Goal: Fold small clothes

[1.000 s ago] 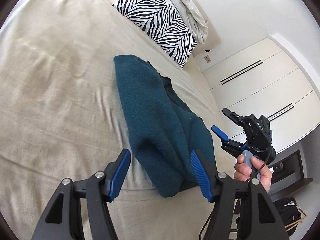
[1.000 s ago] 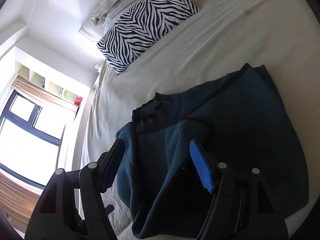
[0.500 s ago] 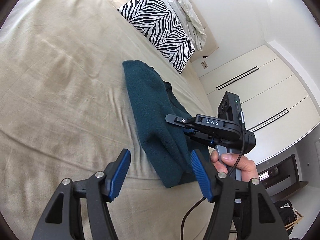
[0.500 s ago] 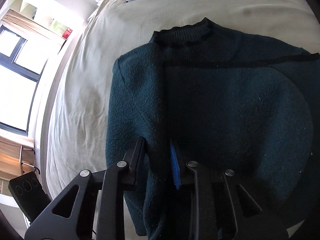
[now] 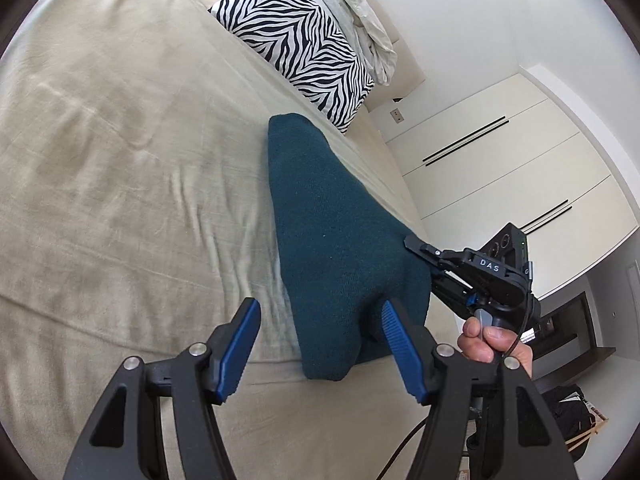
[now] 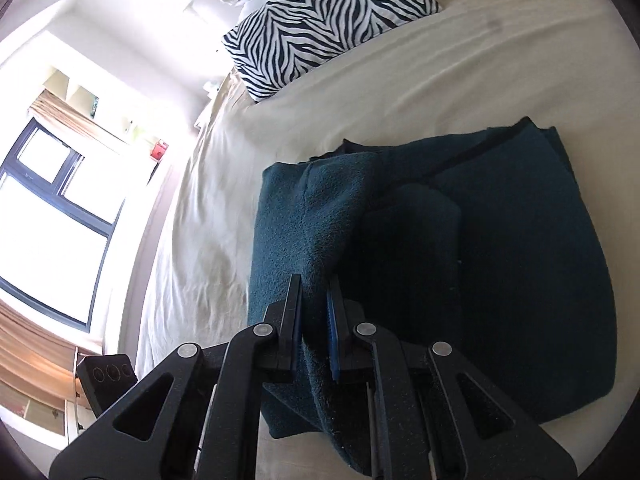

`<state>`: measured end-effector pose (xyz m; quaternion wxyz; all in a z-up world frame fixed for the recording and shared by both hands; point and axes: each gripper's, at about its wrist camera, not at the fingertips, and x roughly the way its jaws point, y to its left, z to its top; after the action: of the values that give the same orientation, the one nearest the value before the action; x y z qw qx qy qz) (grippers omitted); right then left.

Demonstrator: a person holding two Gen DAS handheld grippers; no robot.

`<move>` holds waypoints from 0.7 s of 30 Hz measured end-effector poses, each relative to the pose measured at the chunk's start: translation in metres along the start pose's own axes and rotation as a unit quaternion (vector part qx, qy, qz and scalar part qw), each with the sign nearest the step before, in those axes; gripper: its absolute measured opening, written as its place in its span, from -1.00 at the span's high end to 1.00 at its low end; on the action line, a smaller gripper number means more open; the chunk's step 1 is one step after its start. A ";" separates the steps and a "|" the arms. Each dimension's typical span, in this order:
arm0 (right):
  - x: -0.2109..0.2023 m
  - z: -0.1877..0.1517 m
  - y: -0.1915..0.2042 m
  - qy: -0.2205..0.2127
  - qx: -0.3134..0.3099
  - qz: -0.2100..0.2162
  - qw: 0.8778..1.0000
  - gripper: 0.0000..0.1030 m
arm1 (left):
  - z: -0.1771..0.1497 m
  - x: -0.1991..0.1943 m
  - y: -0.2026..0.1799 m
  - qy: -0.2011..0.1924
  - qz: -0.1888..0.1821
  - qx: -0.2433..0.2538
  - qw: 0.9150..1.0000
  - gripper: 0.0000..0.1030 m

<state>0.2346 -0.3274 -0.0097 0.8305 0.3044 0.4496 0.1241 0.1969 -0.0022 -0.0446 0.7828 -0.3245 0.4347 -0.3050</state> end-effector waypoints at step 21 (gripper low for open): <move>-0.015 -0.014 -0.098 -0.043 0.084 0.020 0.995 -0.38 | -0.017 0.113 -0.051 0.097 0.060 0.100 0.988 -0.43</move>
<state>0.2084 -0.4059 -0.0662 0.8179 0.3869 0.4163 0.0895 0.2219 -0.1233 -0.0666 0.7820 -0.1865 0.4947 -0.3299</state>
